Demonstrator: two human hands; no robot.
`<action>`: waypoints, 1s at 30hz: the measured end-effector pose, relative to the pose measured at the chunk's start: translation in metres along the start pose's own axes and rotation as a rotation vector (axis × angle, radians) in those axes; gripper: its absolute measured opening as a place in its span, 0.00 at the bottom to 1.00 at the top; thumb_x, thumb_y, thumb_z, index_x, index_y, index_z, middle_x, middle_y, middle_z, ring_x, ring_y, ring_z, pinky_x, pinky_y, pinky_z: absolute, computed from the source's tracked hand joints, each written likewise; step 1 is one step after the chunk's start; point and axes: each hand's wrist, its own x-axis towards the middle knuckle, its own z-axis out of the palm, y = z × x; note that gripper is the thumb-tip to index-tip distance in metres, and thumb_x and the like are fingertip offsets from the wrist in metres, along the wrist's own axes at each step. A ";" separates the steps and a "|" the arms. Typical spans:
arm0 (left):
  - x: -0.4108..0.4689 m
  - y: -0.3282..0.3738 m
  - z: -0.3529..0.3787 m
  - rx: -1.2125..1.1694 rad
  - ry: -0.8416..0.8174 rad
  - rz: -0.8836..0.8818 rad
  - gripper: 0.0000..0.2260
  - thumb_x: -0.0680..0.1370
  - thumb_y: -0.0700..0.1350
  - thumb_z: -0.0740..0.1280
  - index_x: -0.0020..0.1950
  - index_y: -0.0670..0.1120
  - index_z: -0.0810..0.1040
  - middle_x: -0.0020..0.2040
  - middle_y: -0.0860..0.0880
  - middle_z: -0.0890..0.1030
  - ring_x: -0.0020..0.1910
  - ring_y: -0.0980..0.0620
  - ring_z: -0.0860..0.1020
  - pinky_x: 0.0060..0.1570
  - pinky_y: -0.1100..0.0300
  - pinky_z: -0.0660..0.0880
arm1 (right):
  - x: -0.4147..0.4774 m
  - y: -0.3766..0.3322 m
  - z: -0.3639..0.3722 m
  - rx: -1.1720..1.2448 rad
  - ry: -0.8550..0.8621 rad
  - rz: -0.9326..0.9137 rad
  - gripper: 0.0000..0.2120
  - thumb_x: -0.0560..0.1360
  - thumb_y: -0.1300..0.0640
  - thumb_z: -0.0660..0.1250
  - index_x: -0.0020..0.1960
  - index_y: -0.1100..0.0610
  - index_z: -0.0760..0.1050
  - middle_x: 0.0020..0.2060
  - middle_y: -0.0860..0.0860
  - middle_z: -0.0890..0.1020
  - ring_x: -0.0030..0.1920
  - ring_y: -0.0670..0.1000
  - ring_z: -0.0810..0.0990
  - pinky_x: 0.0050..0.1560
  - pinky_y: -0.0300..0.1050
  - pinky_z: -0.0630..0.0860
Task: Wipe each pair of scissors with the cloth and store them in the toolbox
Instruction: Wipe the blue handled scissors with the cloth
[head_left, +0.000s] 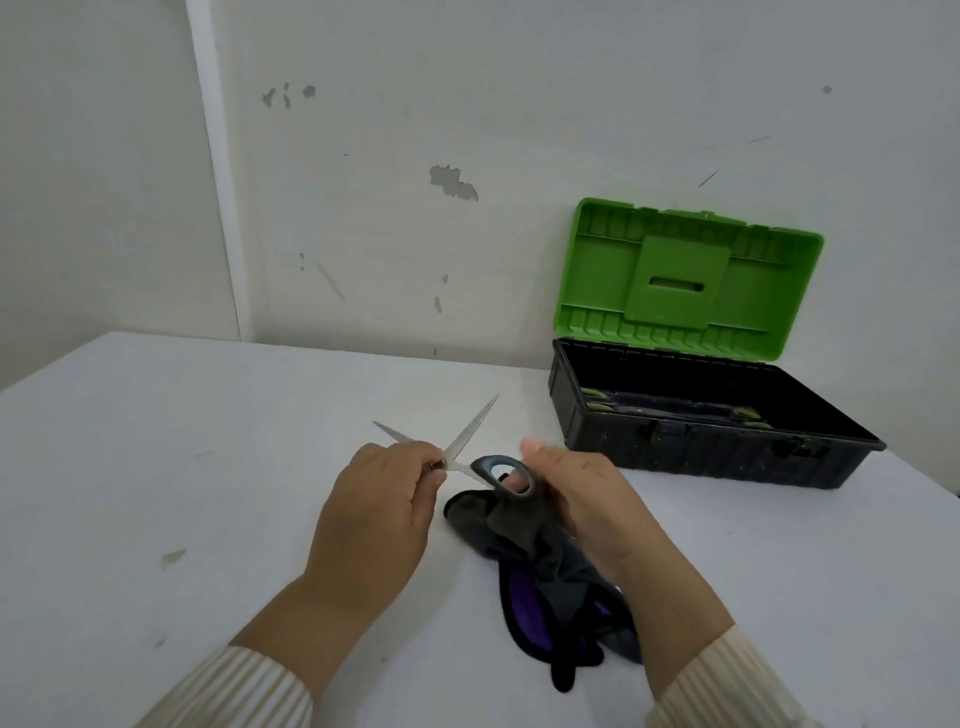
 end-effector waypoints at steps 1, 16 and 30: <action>0.000 0.002 -0.001 -0.027 -0.001 -0.066 0.07 0.77 0.47 0.62 0.47 0.47 0.78 0.39 0.55 0.80 0.40 0.53 0.73 0.37 0.66 0.69 | 0.000 0.001 0.001 -0.084 0.012 -0.020 0.19 0.68 0.42 0.68 0.39 0.59 0.81 0.37 0.56 0.80 0.39 0.54 0.75 0.44 0.48 0.71; 0.016 0.004 -0.016 -0.819 -0.400 -0.917 0.11 0.75 0.42 0.70 0.31 0.44 0.77 0.28 0.50 0.79 0.25 0.53 0.73 0.25 0.63 0.67 | 0.005 0.007 -0.006 -0.393 0.240 -0.185 0.11 0.72 0.54 0.69 0.35 0.59 0.79 0.40 0.50 0.78 0.41 0.48 0.77 0.45 0.42 0.74; 0.008 0.019 -0.006 -0.712 -0.455 -0.760 0.14 0.75 0.40 0.68 0.30 0.43 0.71 0.23 0.47 0.70 0.19 0.51 0.63 0.21 0.67 0.58 | 0.008 0.006 0.034 -0.658 0.304 -0.550 0.06 0.72 0.65 0.66 0.44 0.61 0.82 0.43 0.56 0.79 0.42 0.49 0.77 0.44 0.32 0.71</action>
